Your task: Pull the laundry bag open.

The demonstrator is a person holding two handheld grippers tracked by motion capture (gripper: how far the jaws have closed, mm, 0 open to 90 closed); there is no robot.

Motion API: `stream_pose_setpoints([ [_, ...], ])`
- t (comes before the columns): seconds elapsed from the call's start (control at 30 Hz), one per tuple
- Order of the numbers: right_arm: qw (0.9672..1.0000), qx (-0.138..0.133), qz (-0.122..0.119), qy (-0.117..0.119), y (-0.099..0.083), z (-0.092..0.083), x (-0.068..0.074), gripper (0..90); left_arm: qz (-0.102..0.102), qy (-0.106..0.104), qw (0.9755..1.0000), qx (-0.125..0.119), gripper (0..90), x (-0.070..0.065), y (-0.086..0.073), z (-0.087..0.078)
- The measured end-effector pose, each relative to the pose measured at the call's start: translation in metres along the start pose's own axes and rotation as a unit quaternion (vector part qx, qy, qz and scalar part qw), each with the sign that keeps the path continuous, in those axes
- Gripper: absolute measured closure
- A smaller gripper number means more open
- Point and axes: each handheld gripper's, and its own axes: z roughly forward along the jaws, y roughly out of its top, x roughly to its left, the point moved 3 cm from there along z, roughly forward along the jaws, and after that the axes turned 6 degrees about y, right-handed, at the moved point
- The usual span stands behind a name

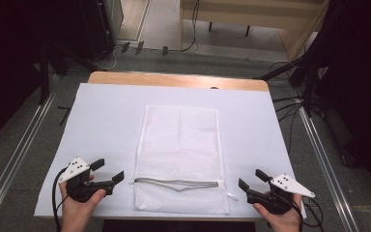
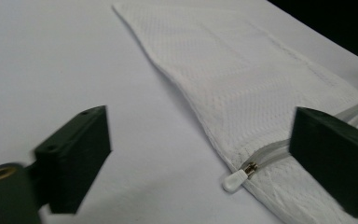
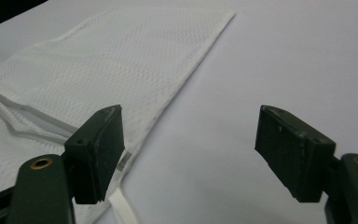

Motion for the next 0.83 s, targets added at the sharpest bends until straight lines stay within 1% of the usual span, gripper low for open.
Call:
stream_pose_setpoints([
  [0.03, 1.0, -0.003, 0.002, -0.002, 0.001, -0.002, -0.003, 24.0, 0.006, -0.003, 1.0, -0.003, 1.0, 0.003, 0.0, -0.002],
  [0.1, 1.0, -0.008, 0.001, -0.005, 0.002, -0.007, -0.011, 22.4, 0.002, -0.004, 1.0, -0.008, 0.0, 0.008, 0.0, -0.005],
  [0.13, 0.9999, -0.009, 0.003, -0.007, 0.002, -0.009, -0.014, 21.6, -0.001, -0.002, 0.9999, -0.011, 0.0, 0.01, 0.0, -0.006],
  [0.2, 0.9998, -0.009, 0.005, -0.014, 0.002, -0.014, -0.023, 20.3, -0.001, 0.007, 0.9999, -0.01, 0.0, 0.016, 0.0, -0.008],
  [0.23, 0.9998, -0.01, 0.007, -0.015, 0.002, -0.015, -0.026, 19.3, 0.0, 0.019, 0.9998, -0.011, 0.0, 0.019, -0.001, -0.009],
  [0.3, 0.9997, -0.012, 0.013, -0.018, 0.002, -0.019, -0.033, 18.7, 0.006, 0.027, 0.9996, -0.007, 0.0, 0.024, -0.002, -0.01],
  [0.37, 0.9995, -0.011, 0.017, -0.022, 0.001, -0.022, -0.04, 16.4, 0.003, 0.034, 0.9994, -0.007, 0.0, 0.029, -0.002, -0.011],
  [0.43, 0.9992, -0.01, 0.024, -0.03, 0.0, -0.025, -0.046, 16.2, -0.001, 0.037, 0.9992, -0.011, 0.0, 0.033, -0.002, -0.013],
  [0.5, 0.999, -0.011, 0.03, -0.03, -0.001, -0.027, -0.051, 16.2, -0.004, 0.042, 0.999, -0.013, 0.0, 0.037, -0.002, -0.014],
  [0.57, 0.9989, -0.013, 0.039, -0.024, -0.003, -0.028, -0.055, 16.2, -0.006, 0.045, 0.9989, -0.011, 0.0, 0.039, -0.003, -0.015],
  [0.67, 0.9984, -0.004, 0.048, -0.031, -0.008, -0.026, -0.058, 16.9, 0.002, 0.051, 0.9987, -0.004, 0.0, 0.04, -0.004, -0.015],
  [0.77, 0.9983, 0.0, 0.043, -0.039, -0.009, -0.024, -0.06, 16.9, 0.005, 0.054, 0.9985, -0.003, 0.0, 0.04, -0.004, -0.013],
  [0.83, 0.9983, 0.0, 0.041, -0.041, -0.009, -0.024, -0.06, 16.8, 0.007, 0.056, 0.9984, 0.004, 0.0, 0.041, -0.004, -0.012],
])
